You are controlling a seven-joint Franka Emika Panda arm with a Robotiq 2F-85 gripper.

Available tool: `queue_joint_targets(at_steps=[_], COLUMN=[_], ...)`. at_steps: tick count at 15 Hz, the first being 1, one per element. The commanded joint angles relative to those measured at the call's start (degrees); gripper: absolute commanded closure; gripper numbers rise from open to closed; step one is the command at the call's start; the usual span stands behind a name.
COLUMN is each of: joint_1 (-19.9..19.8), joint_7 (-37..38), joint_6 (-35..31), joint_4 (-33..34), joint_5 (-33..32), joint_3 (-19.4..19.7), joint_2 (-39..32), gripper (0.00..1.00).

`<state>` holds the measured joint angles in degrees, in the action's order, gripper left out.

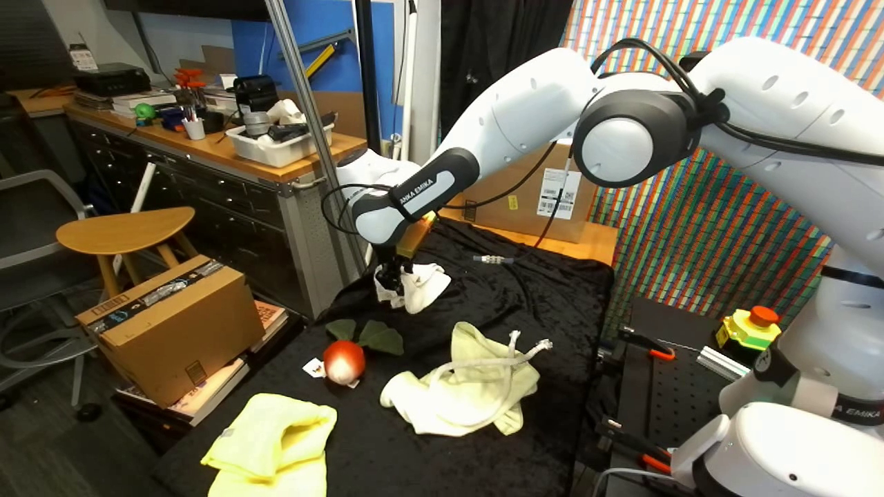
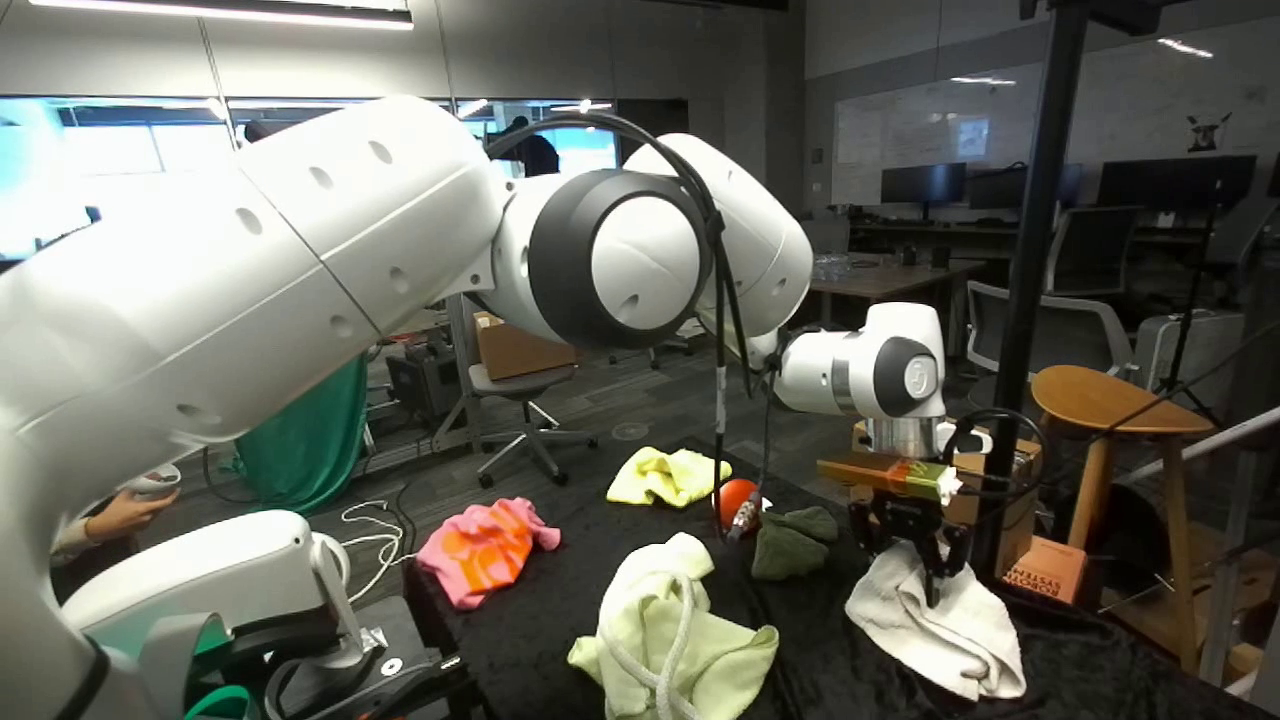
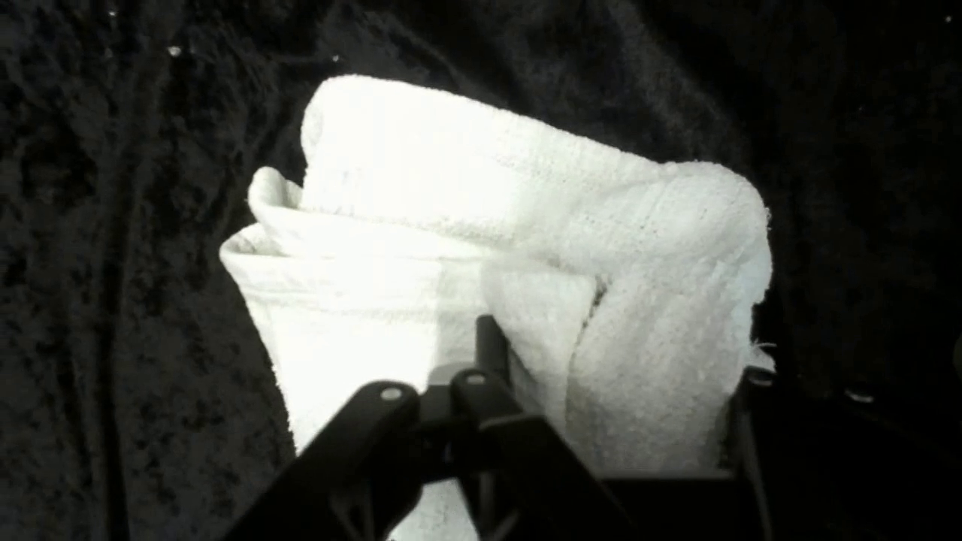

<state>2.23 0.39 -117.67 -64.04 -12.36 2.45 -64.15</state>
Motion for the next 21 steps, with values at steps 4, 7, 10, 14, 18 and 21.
queue_joint_targets(at_steps=[4, 7, 10, 14, 18, 21], joint_1=[2.2, 2.8, 3.7, 4.7, 6.7, 7.0], joint_7=[2.1, 2.0, 1.7, 1.3, 2.8, 0.1], joint_6=[-0.3, -0.1, -0.5, -0.9, -1.8, -1.3], joint_4=[-1.5, -4.2, -9.6, -20.1, -30.5, -38.5], joint_5=[-1.2, -1.9, -3.4, -5.9, -9.0, -9.7], joint_3=[2.8, 3.3, 3.8, 3.1, 2.6, 0.4], joint_2=[2.5, 5.5, 10.5, 19.6, 28.3, 35.4], gripper=[0.95, 0.96, 0.95, 0.94, 0.95, 0.95])
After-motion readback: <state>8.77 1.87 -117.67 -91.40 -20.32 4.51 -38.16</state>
